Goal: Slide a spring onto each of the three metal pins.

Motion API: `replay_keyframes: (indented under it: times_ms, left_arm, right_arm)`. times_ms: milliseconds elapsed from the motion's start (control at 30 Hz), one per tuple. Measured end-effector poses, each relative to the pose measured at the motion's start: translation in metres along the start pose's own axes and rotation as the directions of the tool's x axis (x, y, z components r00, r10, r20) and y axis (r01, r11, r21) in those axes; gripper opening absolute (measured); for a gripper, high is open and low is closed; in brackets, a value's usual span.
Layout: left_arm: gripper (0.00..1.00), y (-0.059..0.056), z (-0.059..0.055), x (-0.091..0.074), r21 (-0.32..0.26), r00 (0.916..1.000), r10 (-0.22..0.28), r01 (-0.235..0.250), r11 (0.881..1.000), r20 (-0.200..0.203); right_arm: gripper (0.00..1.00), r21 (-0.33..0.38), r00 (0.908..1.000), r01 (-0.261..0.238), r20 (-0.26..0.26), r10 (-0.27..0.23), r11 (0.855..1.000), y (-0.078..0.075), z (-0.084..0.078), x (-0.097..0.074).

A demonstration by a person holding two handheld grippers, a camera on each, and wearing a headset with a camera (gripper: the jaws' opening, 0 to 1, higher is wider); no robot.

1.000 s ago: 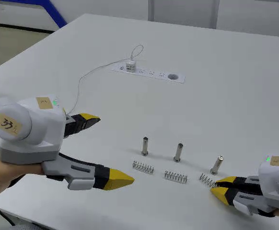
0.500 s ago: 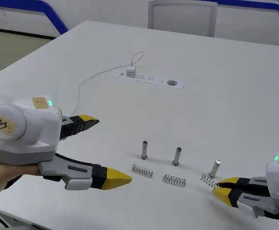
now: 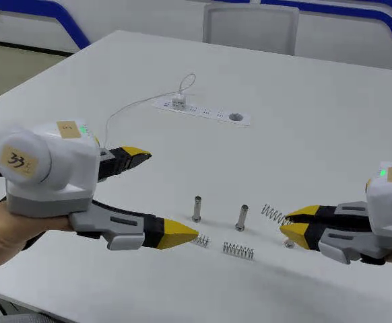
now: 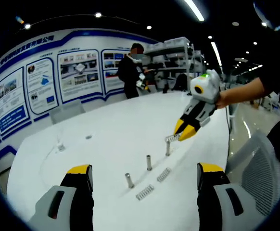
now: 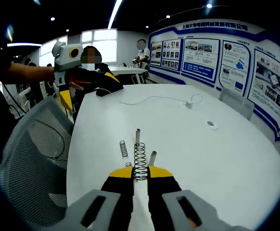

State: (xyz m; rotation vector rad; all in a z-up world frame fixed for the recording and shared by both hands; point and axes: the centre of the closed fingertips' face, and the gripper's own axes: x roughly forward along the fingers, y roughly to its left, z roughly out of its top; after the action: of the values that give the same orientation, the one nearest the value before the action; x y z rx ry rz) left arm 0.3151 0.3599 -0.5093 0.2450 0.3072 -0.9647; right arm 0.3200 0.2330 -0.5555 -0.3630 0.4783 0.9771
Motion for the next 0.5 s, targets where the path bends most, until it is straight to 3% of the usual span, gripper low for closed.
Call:
replay_keyframes:
  times_ms: [200,400,500]
  left_arm:
    - [0.84,-0.009,0.002,0.016,0.028,0.9983,-0.058,0.058,0.998,-0.01]
    - [0.75,-0.016,0.011,0.03,0.064,0.9958,-0.091,0.09,0.994,0.012]
    - [0.69,-0.021,0.005,0.038,0.092,0.9928,-0.117,0.119,0.989,-0.024]
  right_arm:
    - [0.1,-0.049,0.9999,-0.016,-0.003,0.016,0.999,0.006,0.013,0.001]
    - [0.1,-0.105,0.9985,-0.052,-0.023,0.05,0.993,0.019,0.02,0.002]
    - [0.1,-0.132,0.9975,-0.068,-0.028,0.064,0.989,0.026,0.024,0.003]
